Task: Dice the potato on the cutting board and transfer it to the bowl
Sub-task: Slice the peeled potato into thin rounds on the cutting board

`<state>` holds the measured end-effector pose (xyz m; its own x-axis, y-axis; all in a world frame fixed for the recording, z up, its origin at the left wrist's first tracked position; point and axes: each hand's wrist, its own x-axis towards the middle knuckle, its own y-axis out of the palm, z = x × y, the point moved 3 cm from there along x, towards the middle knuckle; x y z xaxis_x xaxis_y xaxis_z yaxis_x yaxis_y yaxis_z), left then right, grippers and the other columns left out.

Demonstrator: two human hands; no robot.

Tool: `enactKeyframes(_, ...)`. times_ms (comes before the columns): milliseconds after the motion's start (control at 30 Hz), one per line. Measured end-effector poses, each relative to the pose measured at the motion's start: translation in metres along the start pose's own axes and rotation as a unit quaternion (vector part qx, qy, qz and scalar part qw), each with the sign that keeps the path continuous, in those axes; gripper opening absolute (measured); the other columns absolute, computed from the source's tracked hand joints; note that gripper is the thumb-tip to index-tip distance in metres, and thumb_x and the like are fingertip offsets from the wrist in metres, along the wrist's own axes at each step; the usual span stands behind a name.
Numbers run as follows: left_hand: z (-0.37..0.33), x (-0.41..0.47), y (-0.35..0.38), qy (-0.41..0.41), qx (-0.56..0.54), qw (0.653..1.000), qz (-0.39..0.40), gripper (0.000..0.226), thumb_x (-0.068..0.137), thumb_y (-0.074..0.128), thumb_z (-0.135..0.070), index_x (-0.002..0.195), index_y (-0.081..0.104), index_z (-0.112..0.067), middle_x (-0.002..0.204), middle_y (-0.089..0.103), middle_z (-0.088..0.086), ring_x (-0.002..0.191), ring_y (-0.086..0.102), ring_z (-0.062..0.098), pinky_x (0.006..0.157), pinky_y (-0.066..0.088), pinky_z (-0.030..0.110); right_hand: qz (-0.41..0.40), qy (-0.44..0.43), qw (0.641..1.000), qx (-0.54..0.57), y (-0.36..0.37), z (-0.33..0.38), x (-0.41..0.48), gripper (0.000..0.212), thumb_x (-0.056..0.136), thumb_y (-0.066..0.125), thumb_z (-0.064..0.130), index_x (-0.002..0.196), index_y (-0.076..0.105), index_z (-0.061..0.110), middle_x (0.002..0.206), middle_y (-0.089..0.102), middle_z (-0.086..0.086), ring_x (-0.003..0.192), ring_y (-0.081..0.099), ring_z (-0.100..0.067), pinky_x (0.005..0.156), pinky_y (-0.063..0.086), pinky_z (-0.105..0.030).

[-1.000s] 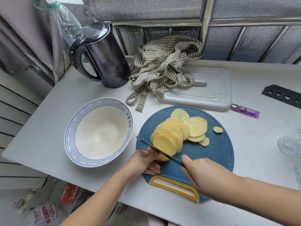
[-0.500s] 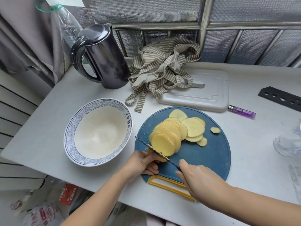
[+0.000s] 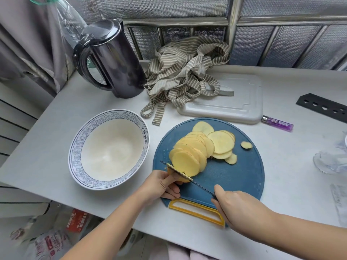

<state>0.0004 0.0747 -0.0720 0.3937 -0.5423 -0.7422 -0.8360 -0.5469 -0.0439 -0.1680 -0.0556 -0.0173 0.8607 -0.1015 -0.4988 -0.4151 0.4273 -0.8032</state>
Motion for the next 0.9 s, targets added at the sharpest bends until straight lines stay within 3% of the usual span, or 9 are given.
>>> enactKeyframes(67,0.000,0.000,0.000,-0.002,-0.002,1.000,-0.002,0.043,0.079,0.061,-0.044,0.084,0.064,-0.002,0.059,0.065,0.008,0.057,0.068,0.019,0.058,0.058,0.025,0.000,-0.004,1.000,-0.007,-0.001,0.002,0.001,0.025,0.105,0.018,0.039,0.091,0.024,0.018,0.066,0.034,0.005,0.054,0.033,-0.017,0.056,0.028,-0.037)
enactKeyframes(167,0.000,0.001,-0.001,-0.008,-0.007,1.000,-0.004,0.038,0.090,0.058,-0.037,0.084,0.064,-0.001,0.059,0.066,0.008,0.055,0.068,0.018,0.056,0.058,0.024,0.005,-0.004,1.000,-0.010,-0.001,0.005,0.003,0.025,0.105,0.018,0.037,0.091,0.024,0.017,0.065,0.035,0.004,0.052,0.032,-0.016,0.048,0.021,-0.029)
enactKeyframes(567,0.001,0.001,-0.001,-0.006,-0.006,1.000,0.000,0.041,0.085,0.059,-0.042,0.085,0.061,-0.001,0.057,0.065,0.008,0.056,0.068,0.018,0.056,0.058,0.025,0.018,0.010,1.000,0.023,-0.004,0.010,0.005,0.024,0.105,0.022,0.035,0.091,0.027,0.017,0.066,0.039,0.002,0.054,0.036,-0.018,0.048,0.022,-0.029)
enactKeyframes(767,0.002,0.000,0.000,-0.001,-0.001,1.000,-0.005,0.030,0.092,0.064,-0.029,0.084,0.062,0.000,0.057,0.064,0.009,0.056,0.068,0.020,0.055,0.058,0.025,0.011,0.006,1.000,0.011,-0.010,0.023,0.026,0.024,0.105,0.024,0.031,0.089,0.028,0.014,0.065,0.036,0.001,0.053,0.034,-0.017,0.045,0.021,-0.029)
enactKeyframes(900,0.005,0.002,-0.001,0.009,-0.006,1.000,0.000,0.030,0.095,0.058,-0.029,0.085,0.061,-0.001,0.056,0.063,0.006,0.056,0.068,0.018,0.057,0.058,0.026,0.009,-0.005,1.000,0.009,-0.005,0.026,0.048,0.021,0.105,0.026,0.028,0.091,0.030,0.014,0.065,0.036,0.001,0.062,0.041,-0.027,0.046,0.022,-0.029)
